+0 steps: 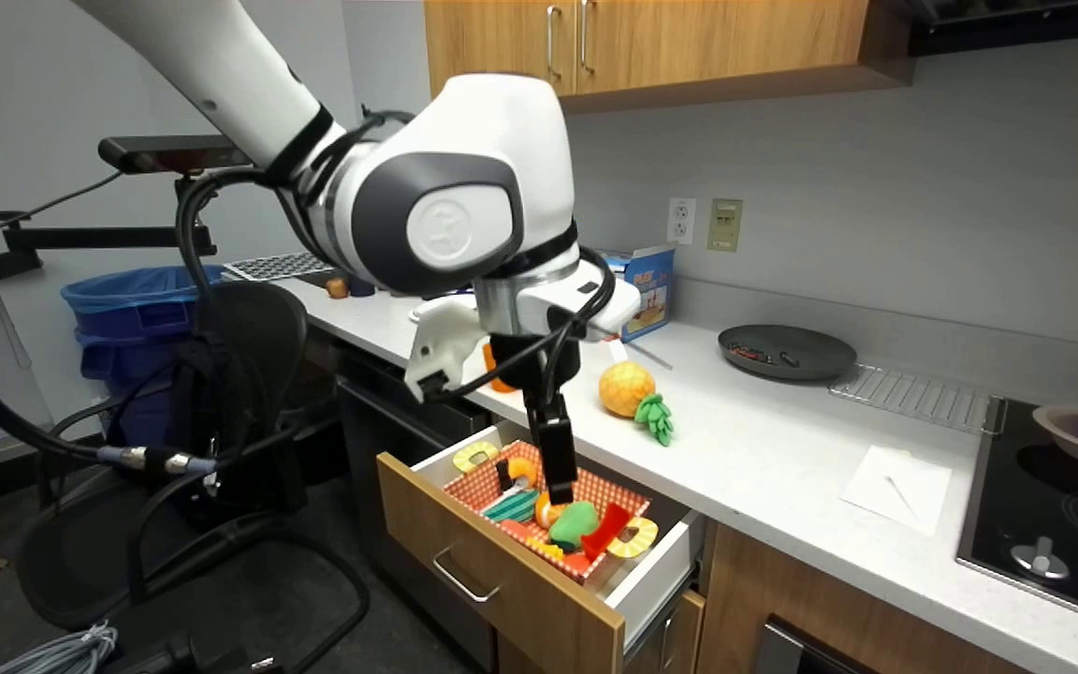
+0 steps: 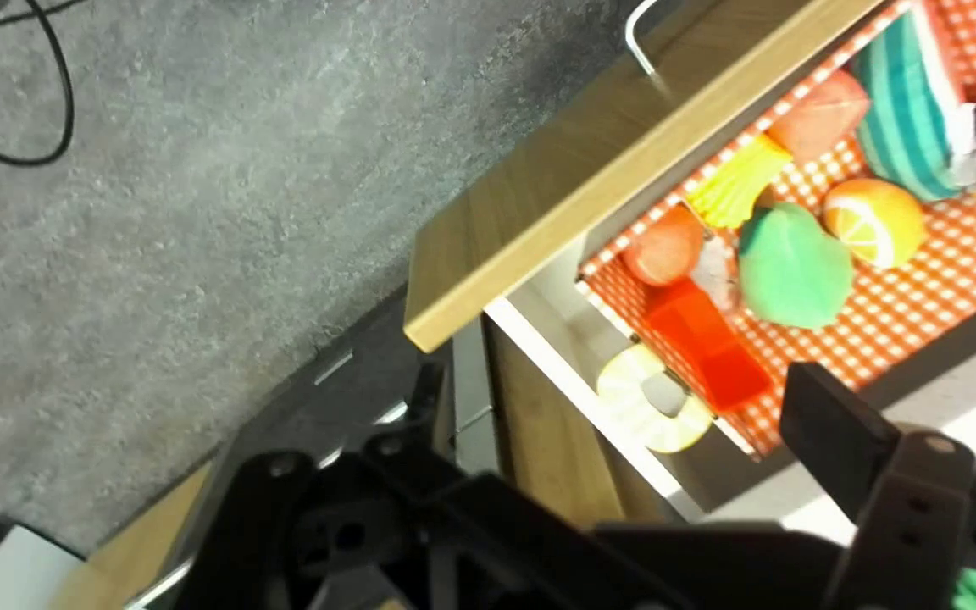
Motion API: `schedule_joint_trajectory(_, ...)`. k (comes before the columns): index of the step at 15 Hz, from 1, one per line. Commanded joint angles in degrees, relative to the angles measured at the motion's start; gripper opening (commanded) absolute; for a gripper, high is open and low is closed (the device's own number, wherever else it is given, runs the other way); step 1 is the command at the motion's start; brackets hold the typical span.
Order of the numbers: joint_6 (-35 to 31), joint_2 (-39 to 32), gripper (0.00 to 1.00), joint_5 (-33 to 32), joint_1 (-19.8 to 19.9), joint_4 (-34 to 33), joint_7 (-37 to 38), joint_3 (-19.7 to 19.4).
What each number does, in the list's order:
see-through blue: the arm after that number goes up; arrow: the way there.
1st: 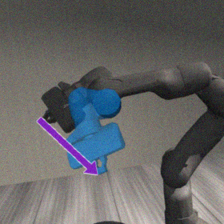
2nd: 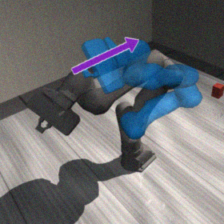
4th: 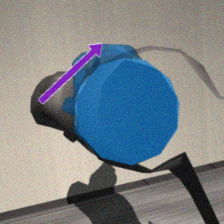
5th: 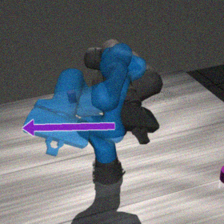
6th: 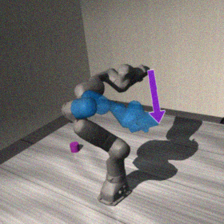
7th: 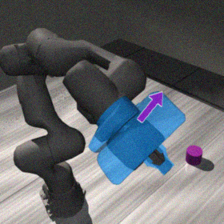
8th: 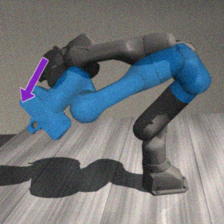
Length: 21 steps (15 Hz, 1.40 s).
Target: Open the drawer, put the pineapple plush toy in the drawer then close the drawer
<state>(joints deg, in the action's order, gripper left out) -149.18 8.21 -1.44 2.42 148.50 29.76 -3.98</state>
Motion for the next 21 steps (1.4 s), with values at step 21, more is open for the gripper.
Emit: schedule_joint_trajectory(21, -0.9, -18.5, 1.00, 14.6, -1.3, -29.4, -35.6, 5.2)
